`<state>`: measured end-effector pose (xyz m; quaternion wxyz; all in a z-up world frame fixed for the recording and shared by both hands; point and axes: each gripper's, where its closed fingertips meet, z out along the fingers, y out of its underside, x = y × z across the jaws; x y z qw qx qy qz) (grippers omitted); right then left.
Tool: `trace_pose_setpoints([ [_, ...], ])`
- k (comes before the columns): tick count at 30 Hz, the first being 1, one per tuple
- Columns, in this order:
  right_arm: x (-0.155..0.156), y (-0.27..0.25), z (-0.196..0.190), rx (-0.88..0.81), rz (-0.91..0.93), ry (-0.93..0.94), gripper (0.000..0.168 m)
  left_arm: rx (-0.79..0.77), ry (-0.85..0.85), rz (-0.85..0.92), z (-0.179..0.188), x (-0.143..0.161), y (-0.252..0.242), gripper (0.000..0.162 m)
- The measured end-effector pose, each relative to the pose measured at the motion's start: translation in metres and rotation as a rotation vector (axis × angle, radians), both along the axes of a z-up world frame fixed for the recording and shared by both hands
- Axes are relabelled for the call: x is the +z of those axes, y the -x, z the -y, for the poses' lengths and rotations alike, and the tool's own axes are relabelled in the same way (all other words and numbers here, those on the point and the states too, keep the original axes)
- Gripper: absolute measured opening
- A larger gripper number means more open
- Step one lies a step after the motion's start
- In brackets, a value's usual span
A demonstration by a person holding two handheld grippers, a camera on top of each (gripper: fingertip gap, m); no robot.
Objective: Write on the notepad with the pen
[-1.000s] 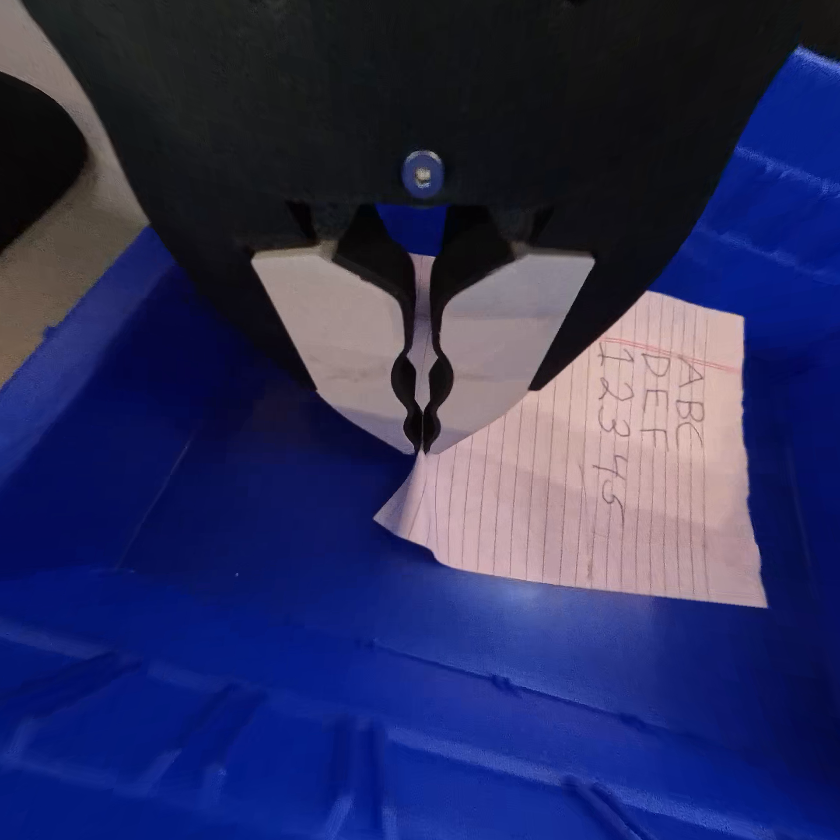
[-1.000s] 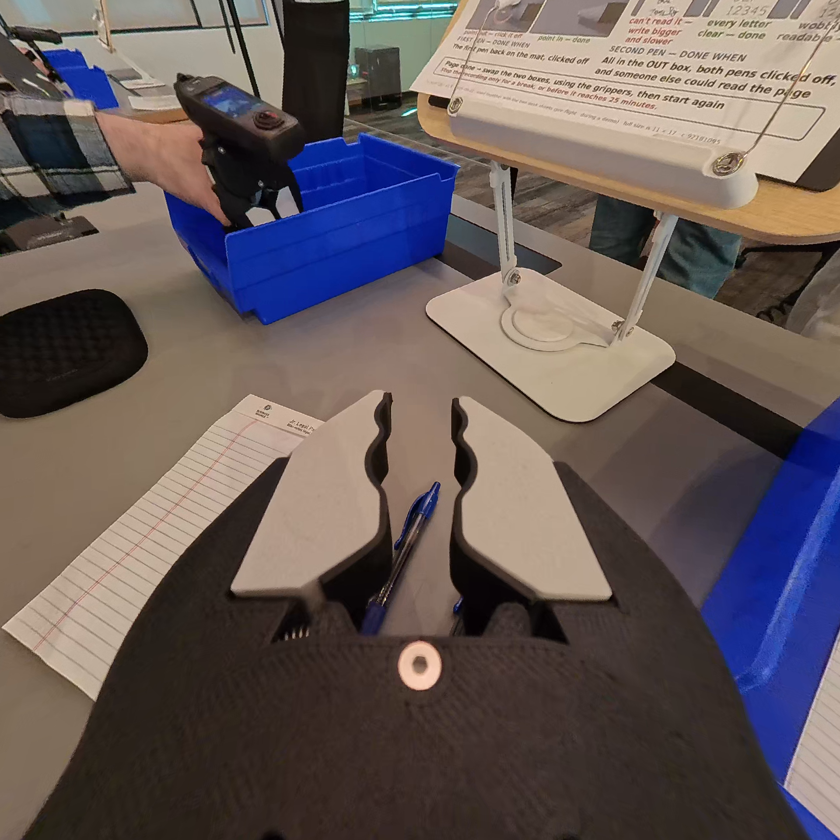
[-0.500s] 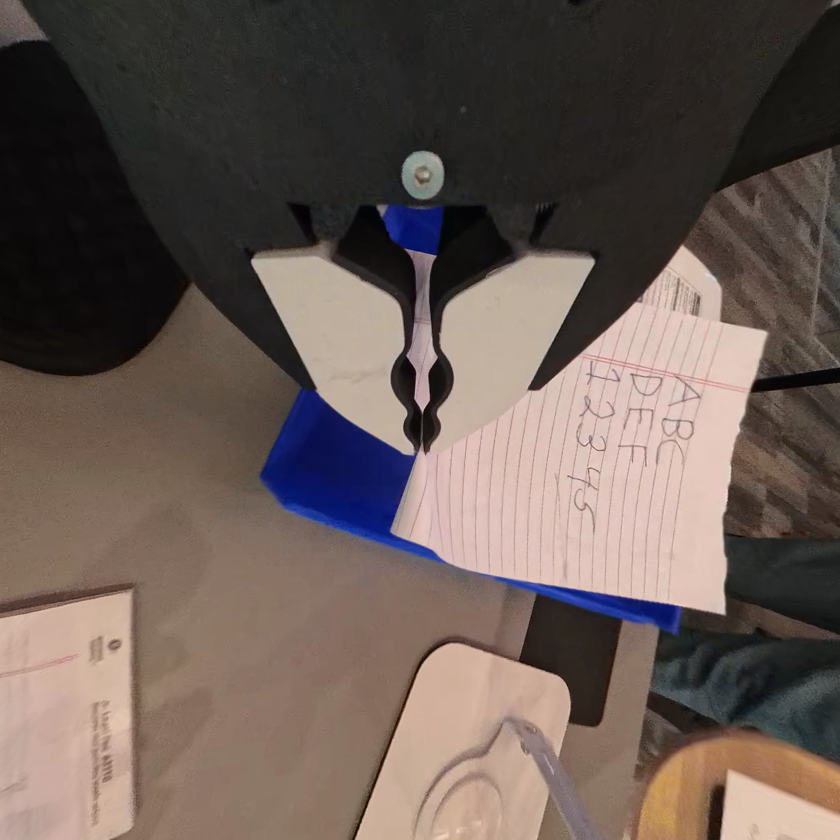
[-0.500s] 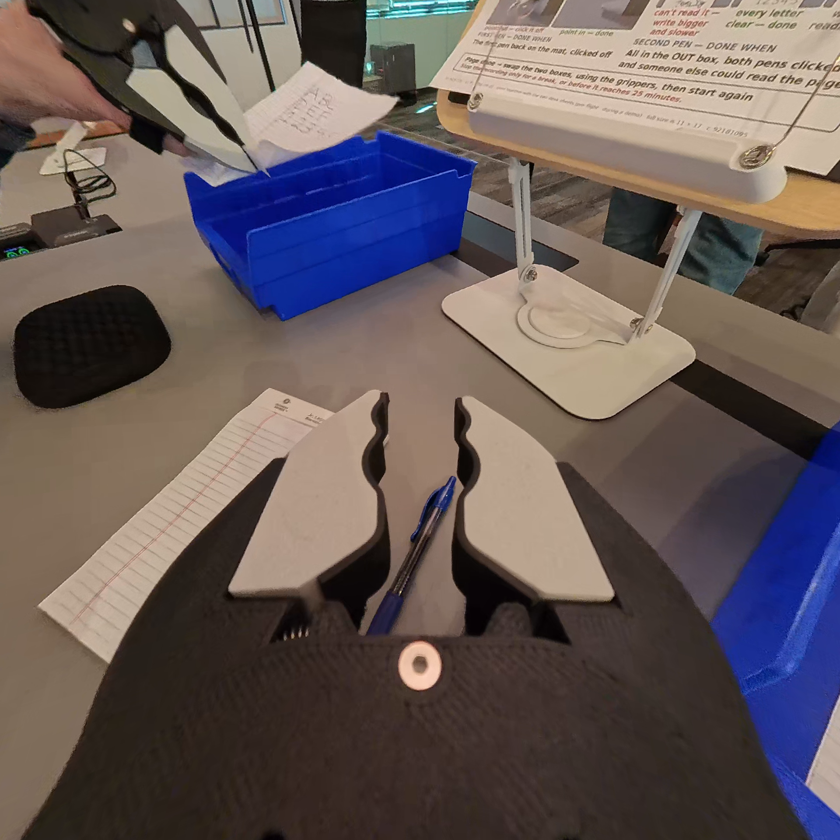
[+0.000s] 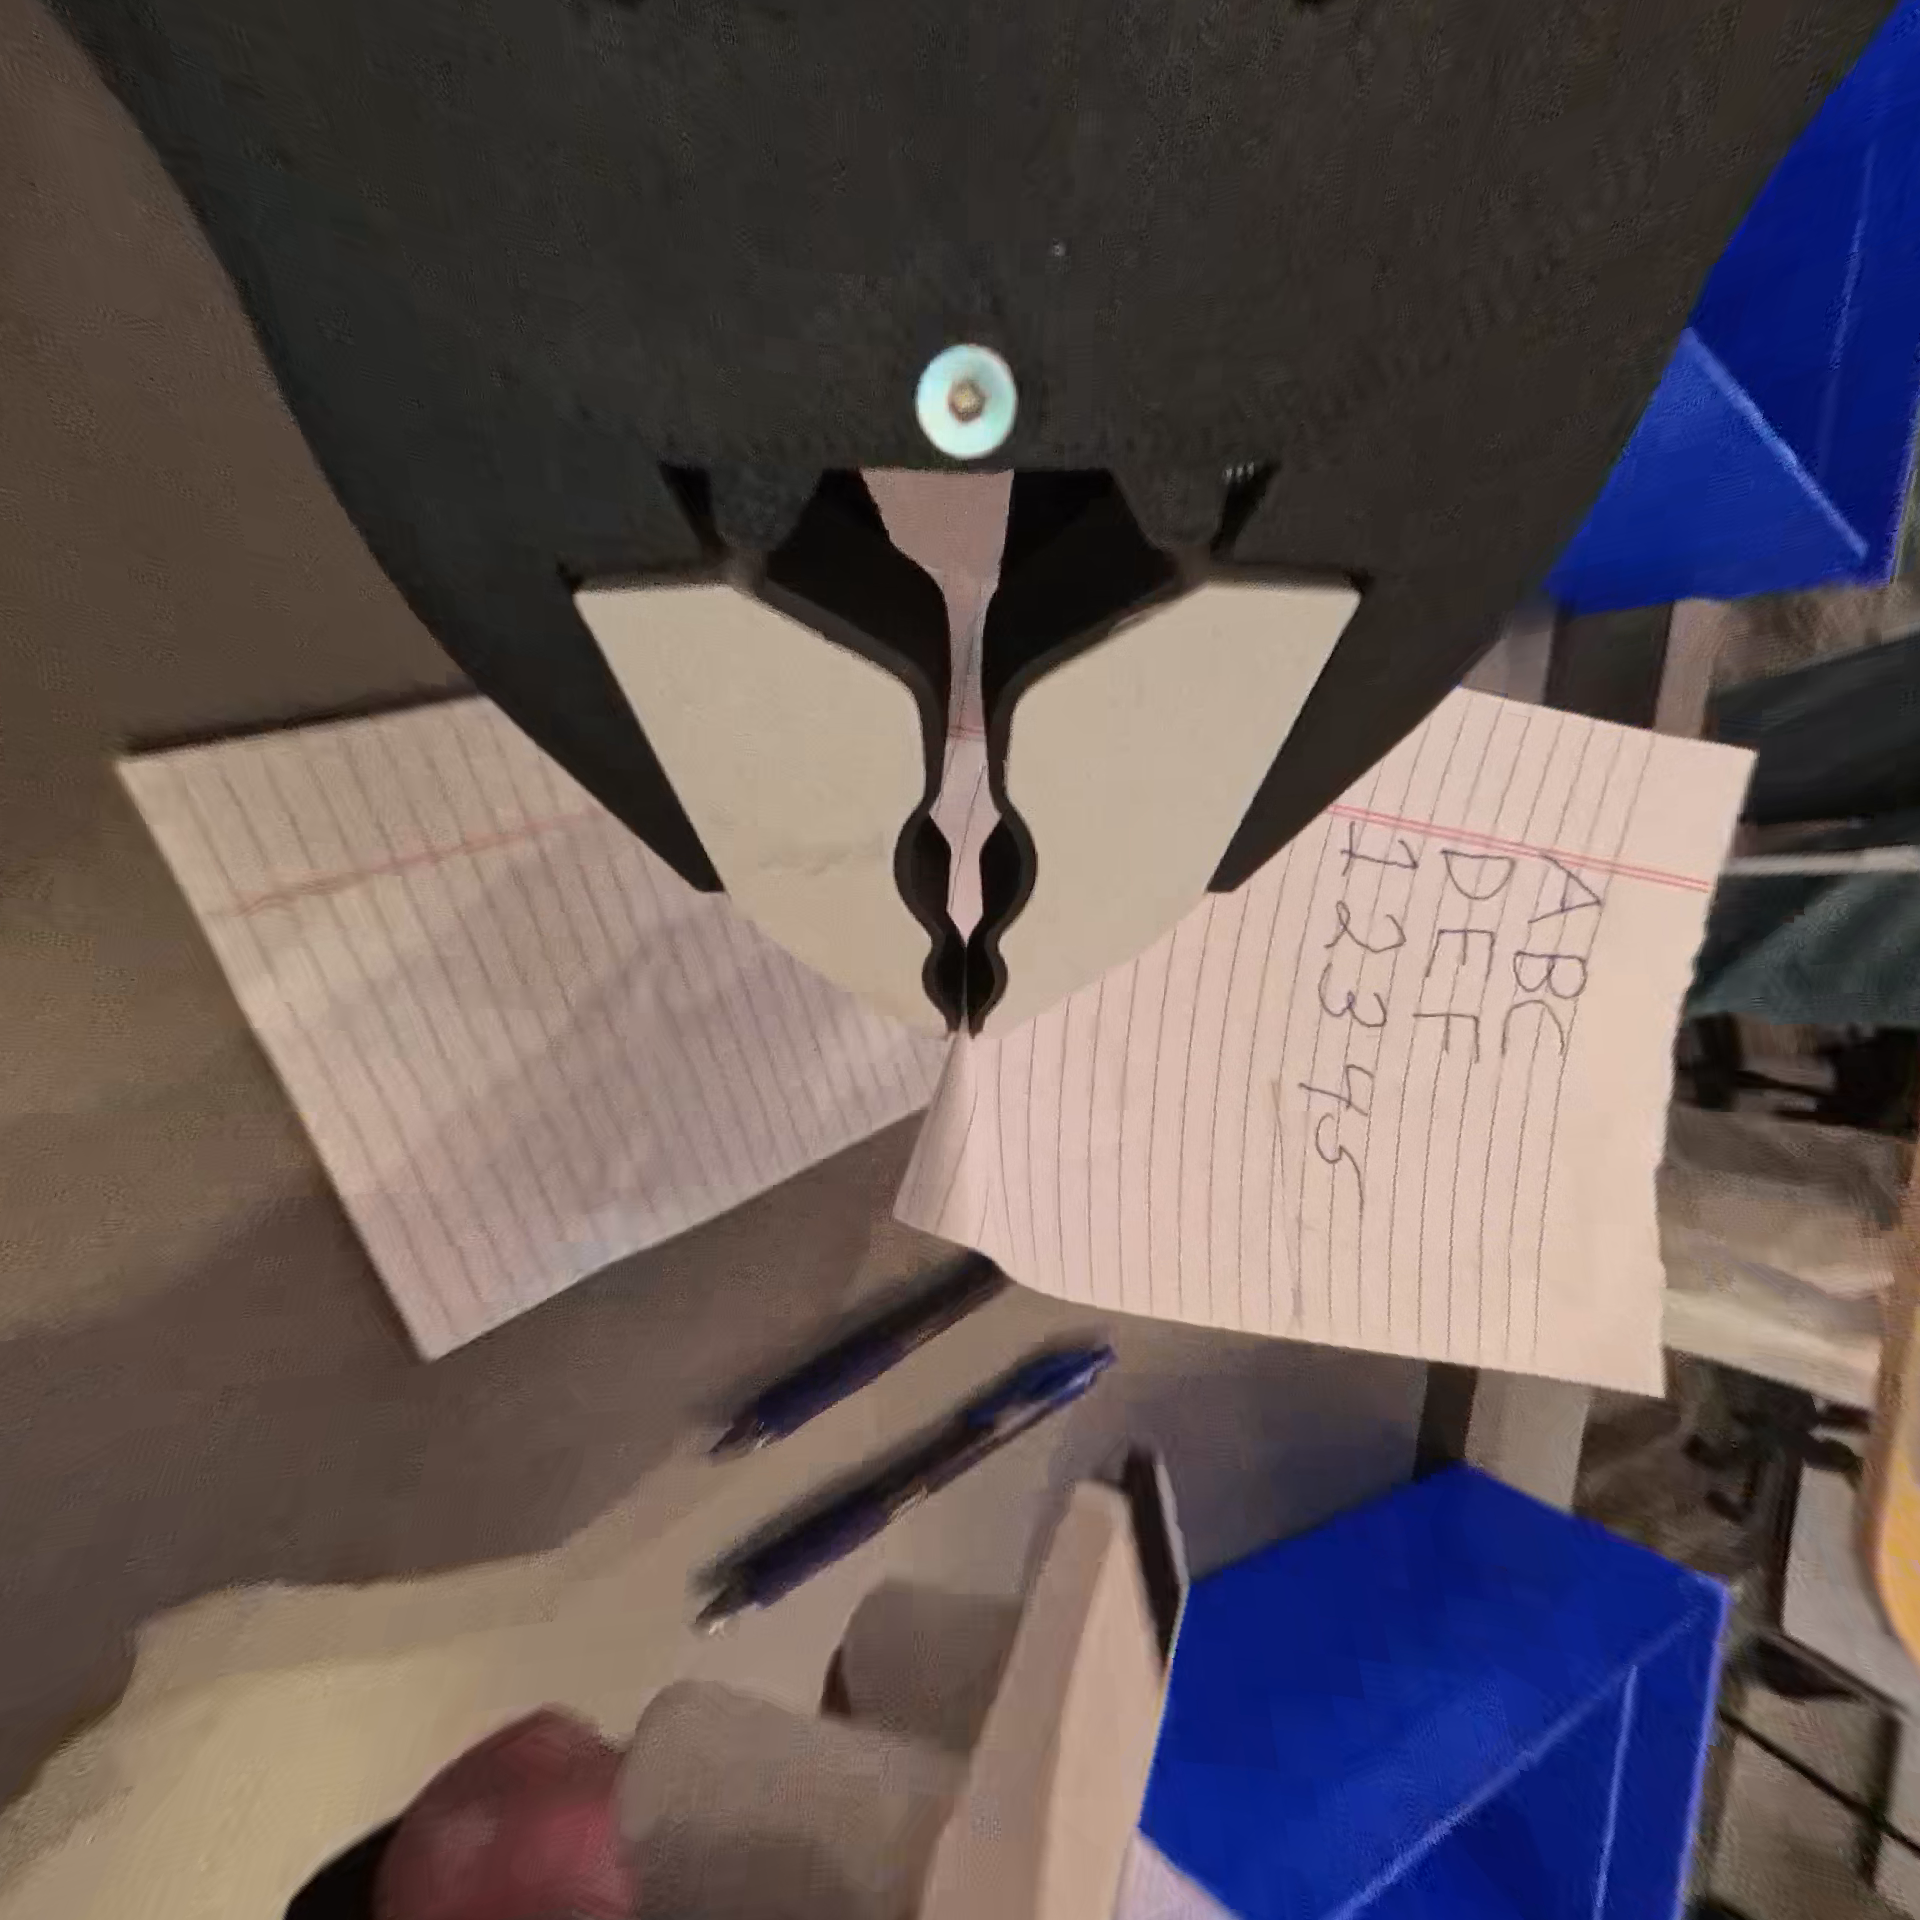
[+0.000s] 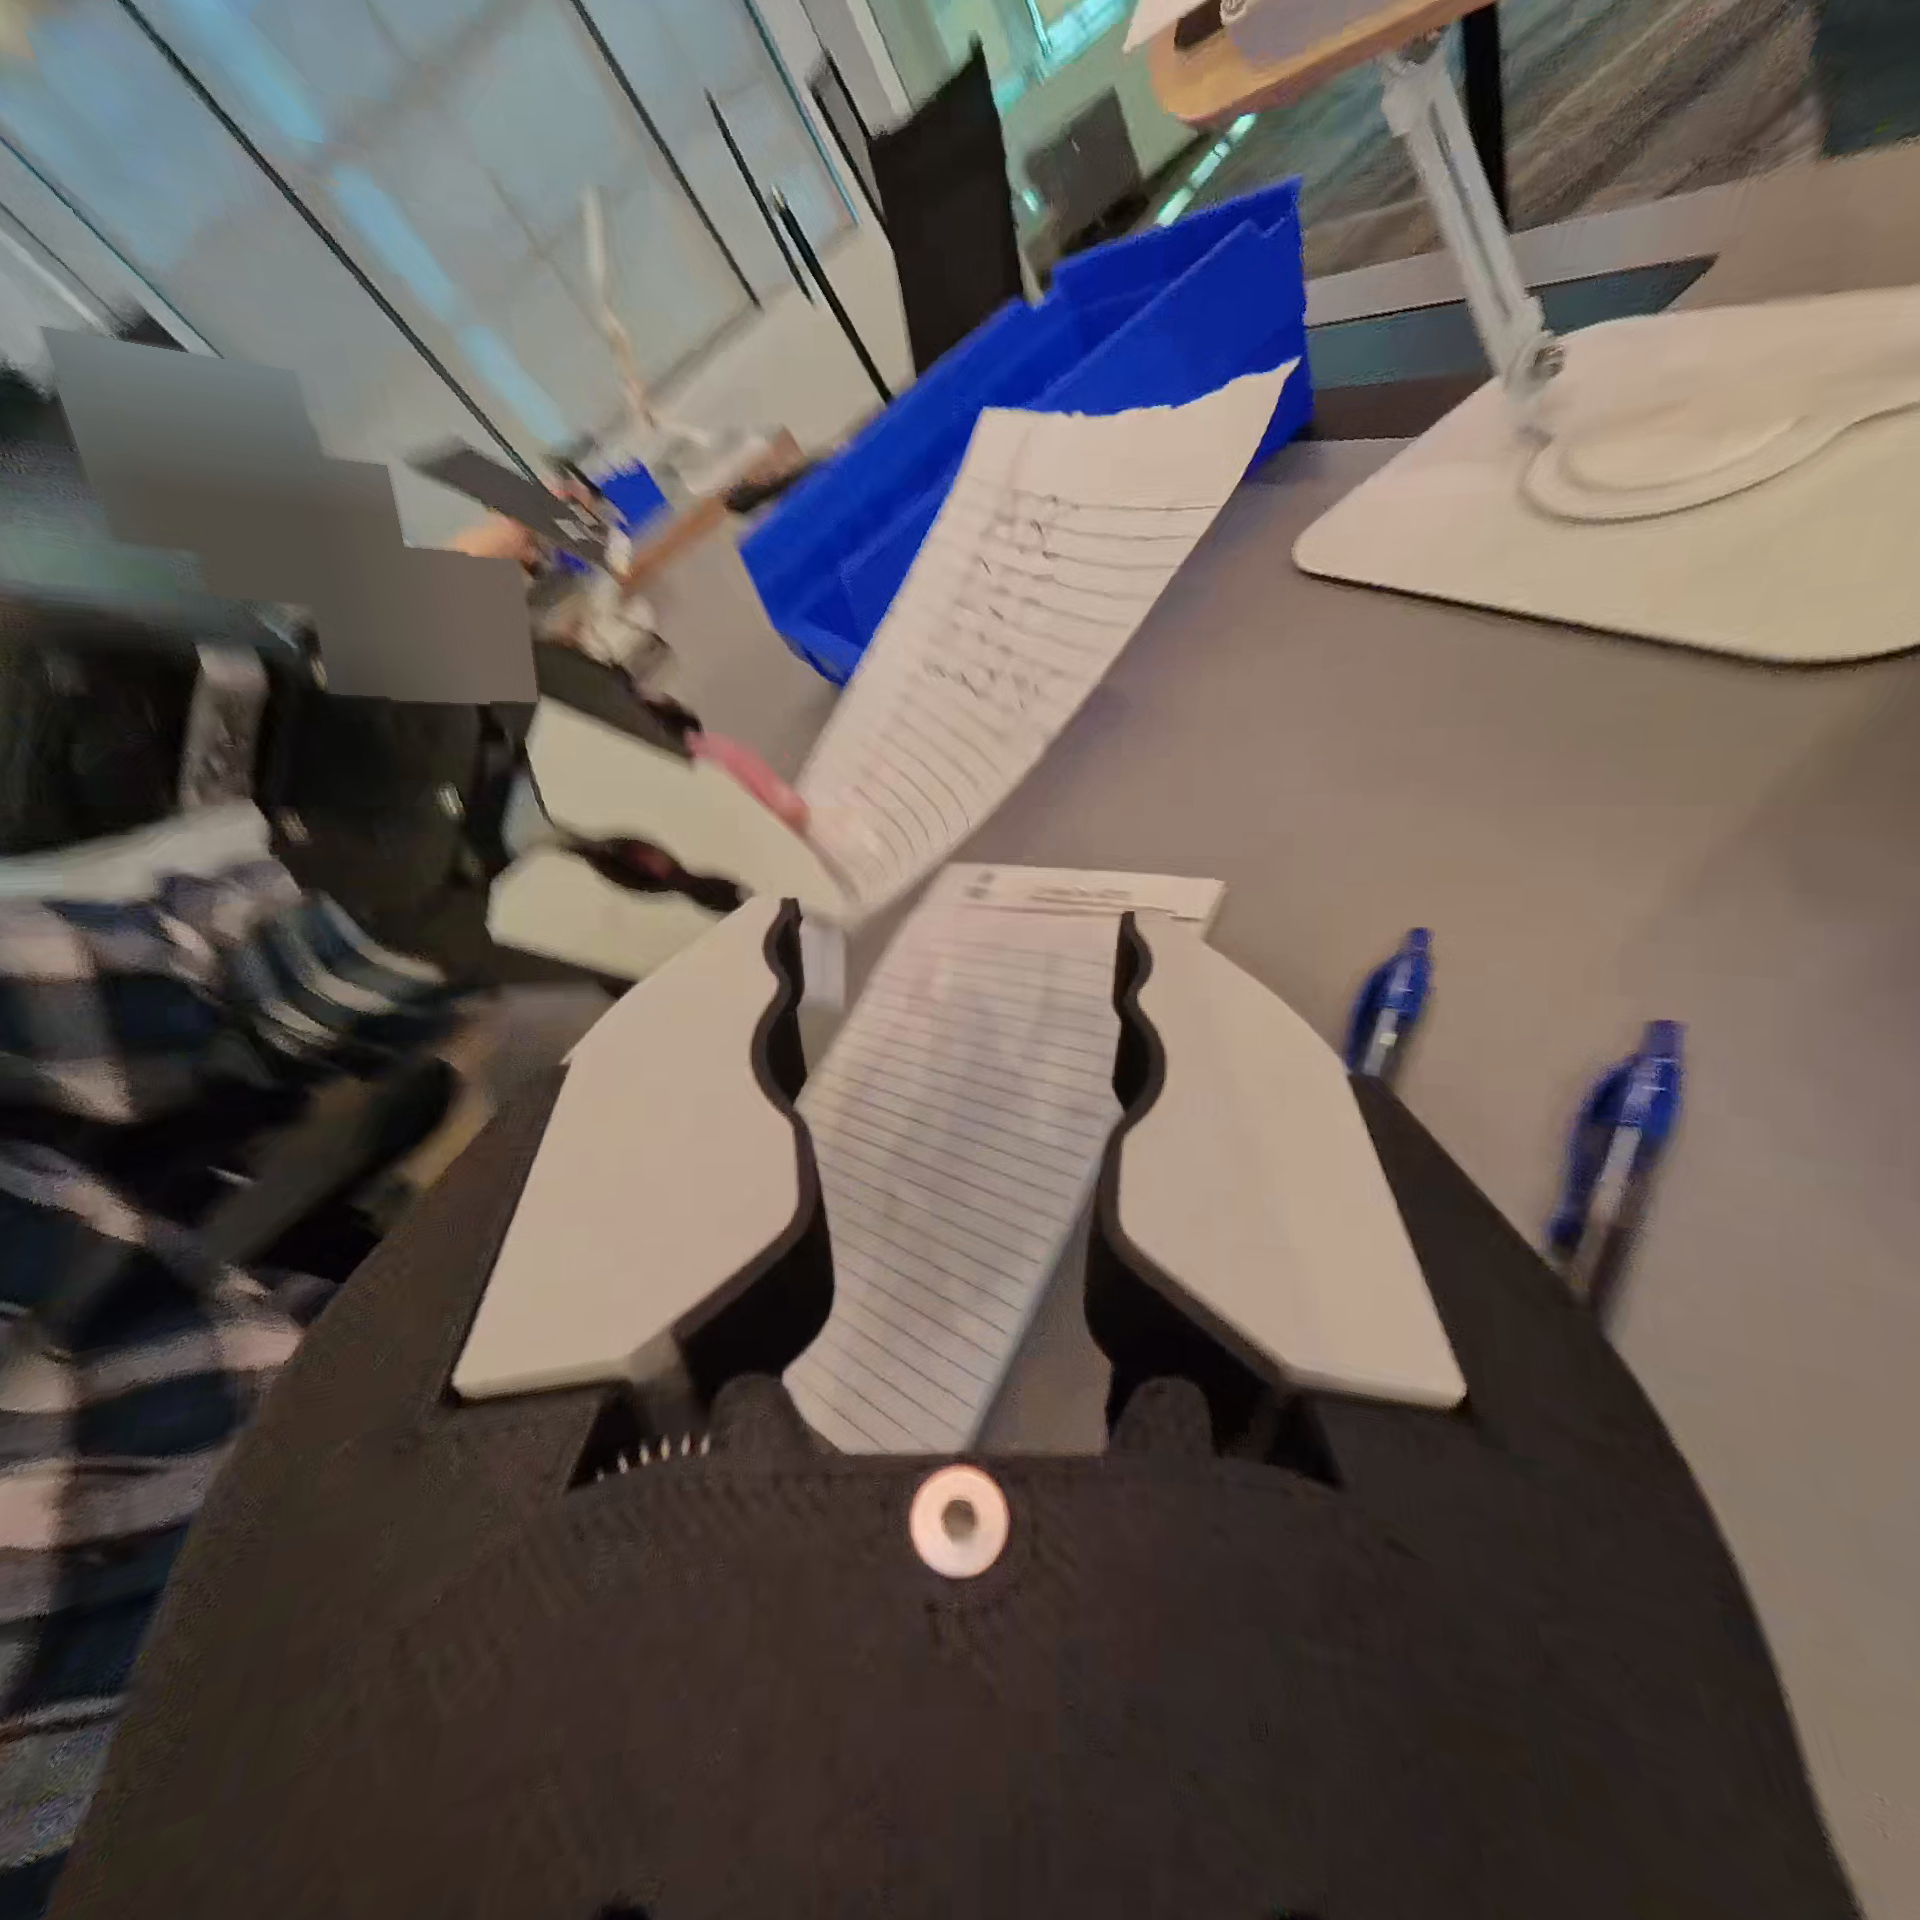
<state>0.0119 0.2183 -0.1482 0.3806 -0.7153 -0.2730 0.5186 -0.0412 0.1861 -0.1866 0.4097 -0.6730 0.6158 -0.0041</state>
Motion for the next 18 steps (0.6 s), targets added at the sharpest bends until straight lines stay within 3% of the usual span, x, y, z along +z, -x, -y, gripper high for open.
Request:
trace_pose_setpoints([
  [4, -0.007, 0.007, -0.002, 0.031, -0.128, 0.178, 0.062, -0.081, -0.081, -0.036, 0.013, -0.006, -0.035, 0.000],
  [5, -0.005, 0.008, -0.001, 0.051, -0.157, 0.185, 0.053, -0.090, -0.080, -0.034, 0.016, -0.007, -0.041, 0.000],
  [6, 0.002, 0.008, 0.001, 0.089, -0.211, 0.177, 0.032, -0.097, -0.101, -0.037, 0.018, -0.006, -0.047, 0.000],
  [7, 0.007, 0.007, 0.001, 0.101, -0.238, 0.169, 0.001, -0.109, -0.125, -0.035, 0.018, -0.005, -0.052, 0.000],
  [10, 0.022, -0.009, -0.012, 0.074, -0.181, 0.106, 0.000, -0.098, -0.174, 0.008, 0.016, 0.005, -0.059, 0.021],
  [12, 0.044, -0.036, -0.034, 0.015, -0.121, 0.027, 0.000, -0.127, -0.172, 0.073, 0.020, 0.013, -0.059, 0.021],
  [15, 0.073, -0.093, -0.083, -0.082, 0.003, -0.036, 0.000, -0.083, -0.109, 0.063, 0.014, 0.002, -0.043, 0.020],
  [18, 0.072, -0.147, -0.135, -0.126, 0.170, 0.027, 0.000, -0.021, -0.015, 0.066, 0.008, -0.017, -0.026, 0.019],
])
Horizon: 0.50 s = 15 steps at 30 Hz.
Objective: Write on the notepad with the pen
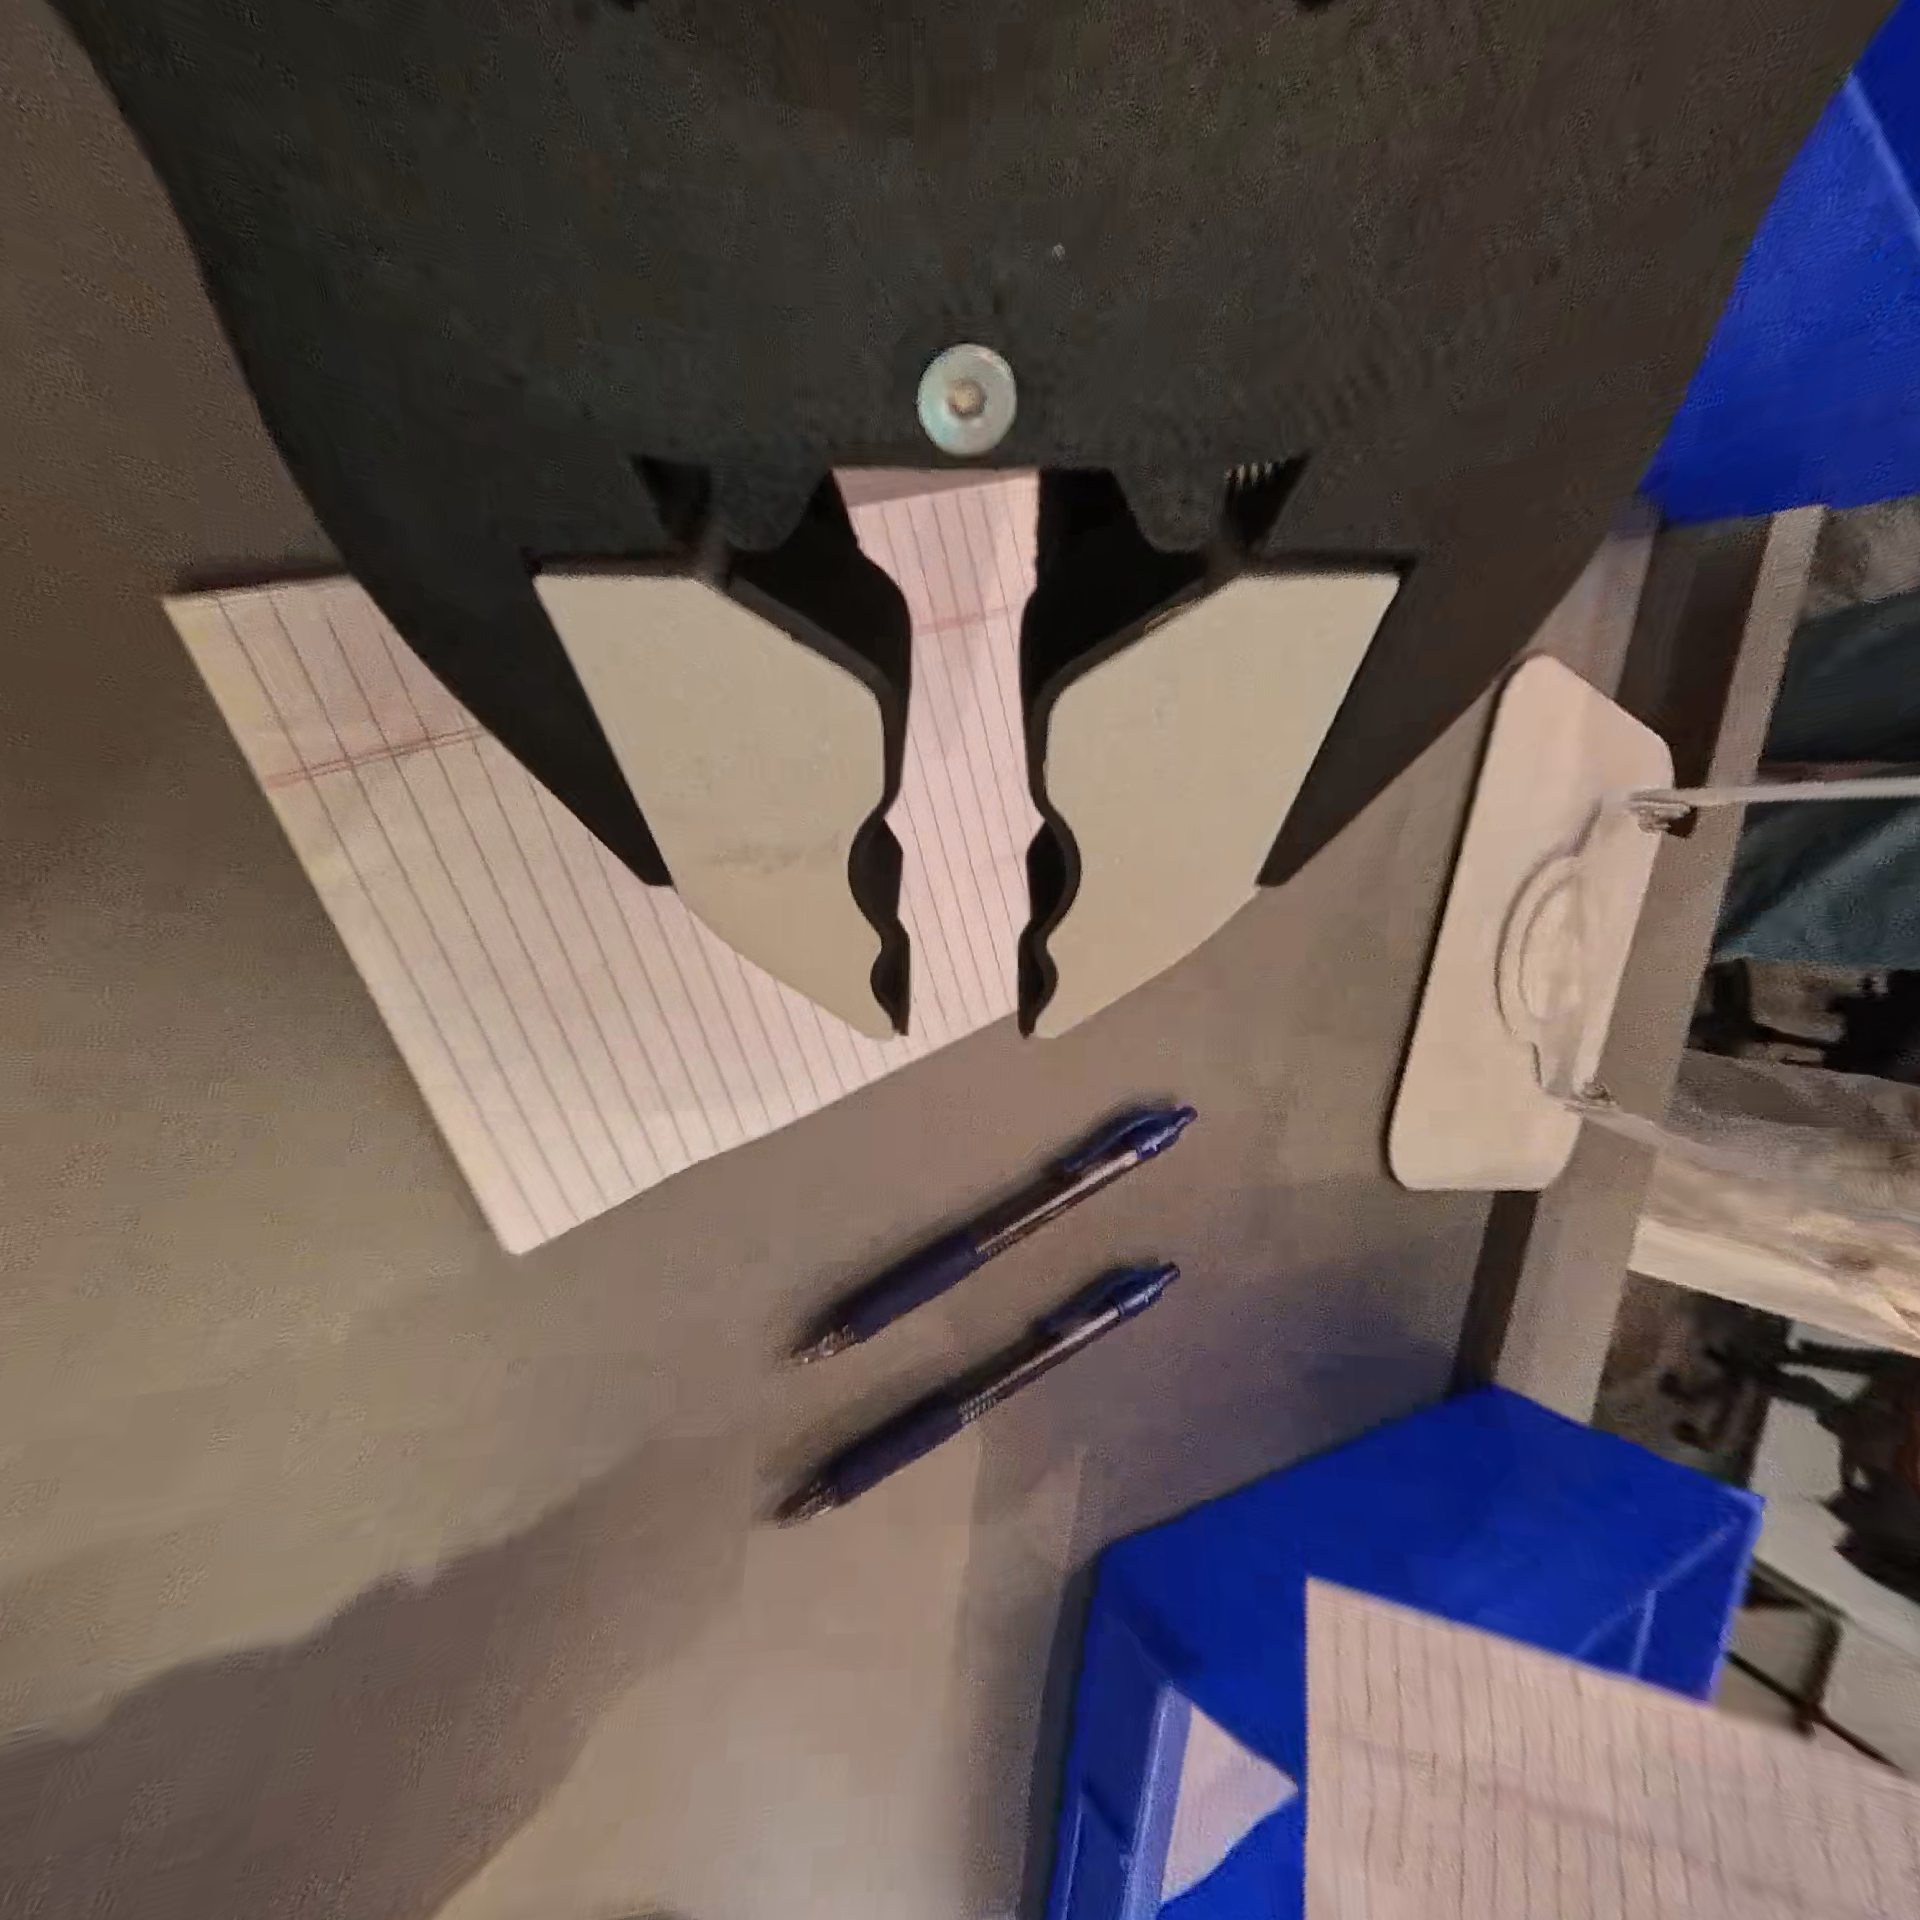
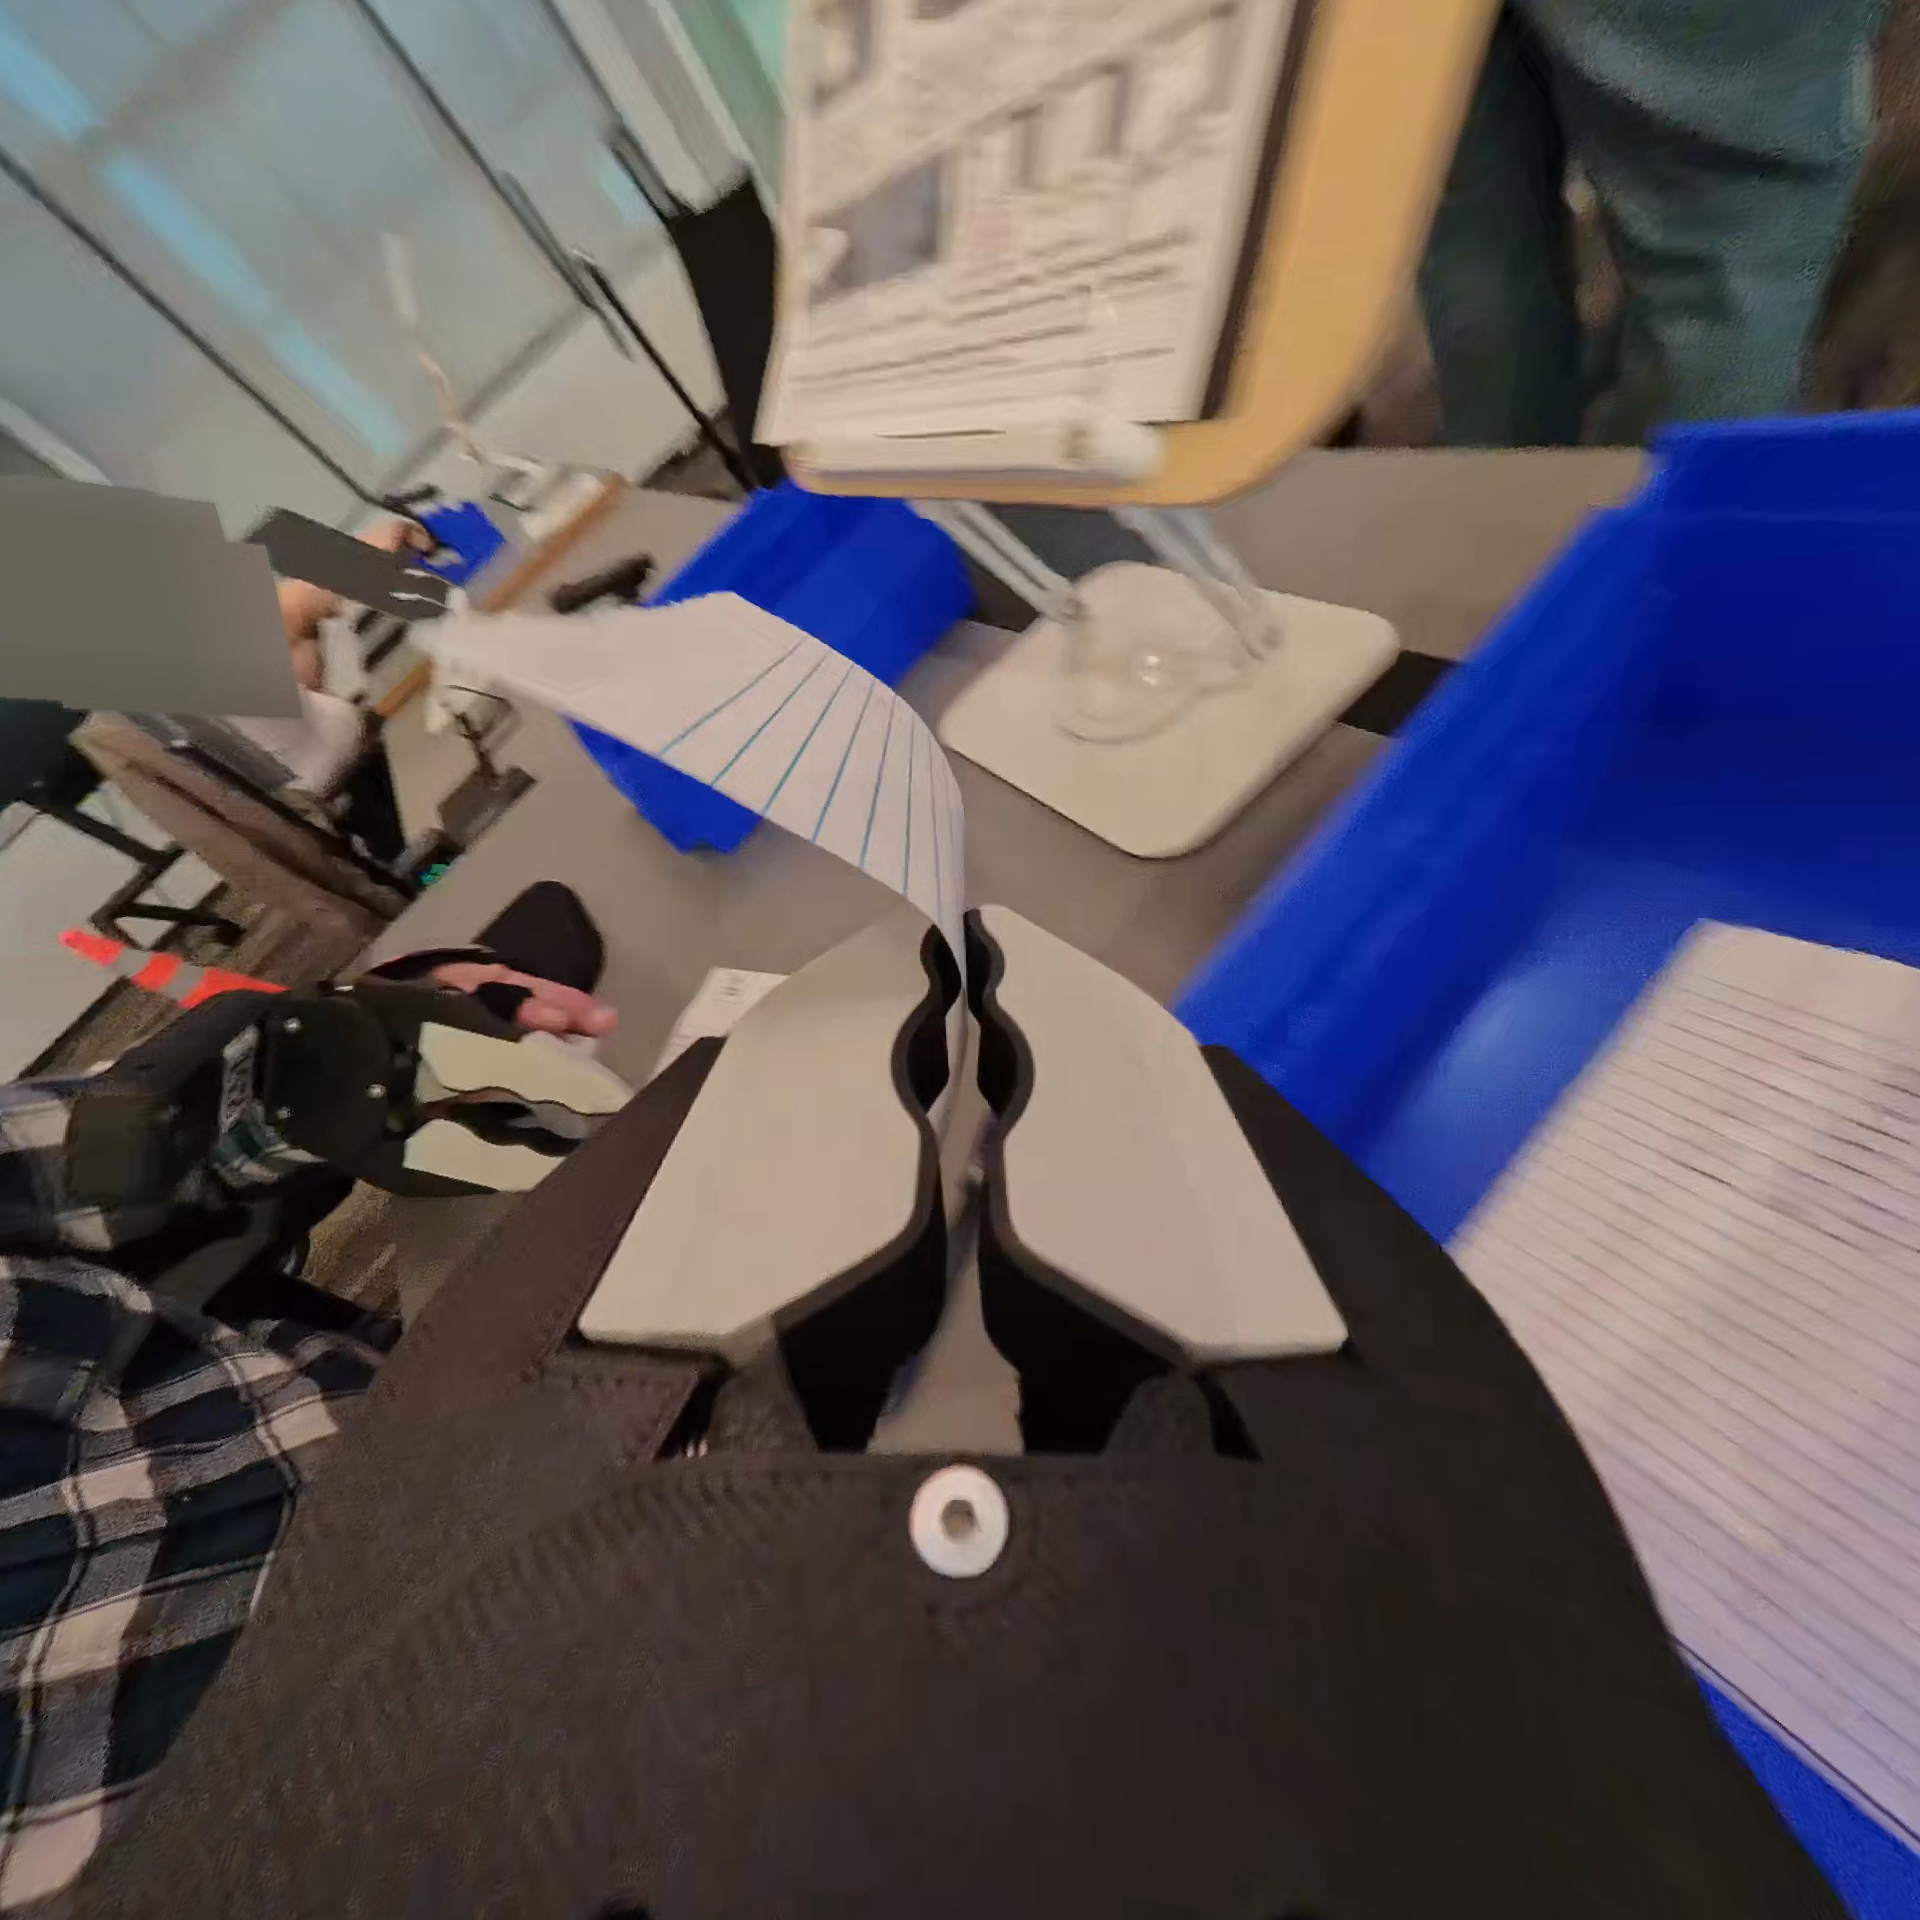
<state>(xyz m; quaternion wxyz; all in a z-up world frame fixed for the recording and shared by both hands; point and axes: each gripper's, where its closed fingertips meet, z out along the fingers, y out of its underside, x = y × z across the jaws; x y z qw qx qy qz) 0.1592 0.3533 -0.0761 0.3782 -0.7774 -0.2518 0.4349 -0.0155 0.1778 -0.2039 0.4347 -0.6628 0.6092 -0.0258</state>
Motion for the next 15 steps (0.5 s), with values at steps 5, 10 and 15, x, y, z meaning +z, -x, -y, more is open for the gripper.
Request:
trace_pose_setpoints([
  [5, -0.061, -0.061, -0.069, -0.115, 0.254, 0.222, 0.000, 0.033, 0.097, 0.016, 0.004, -0.023, 0.010, 0.013],
  [10, -0.128, -0.078, -0.086, -0.107, 0.598, 0.329, 0.000, 0.032, 0.133, 0.021, 0.007, -0.030, 0.014, 0.014],
  [15, -0.158, -0.101, -0.098, -0.125, 0.951, 0.306, 0.000, 0.034, 0.141, 0.020, 0.005, -0.032, 0.019, 0.014],
])
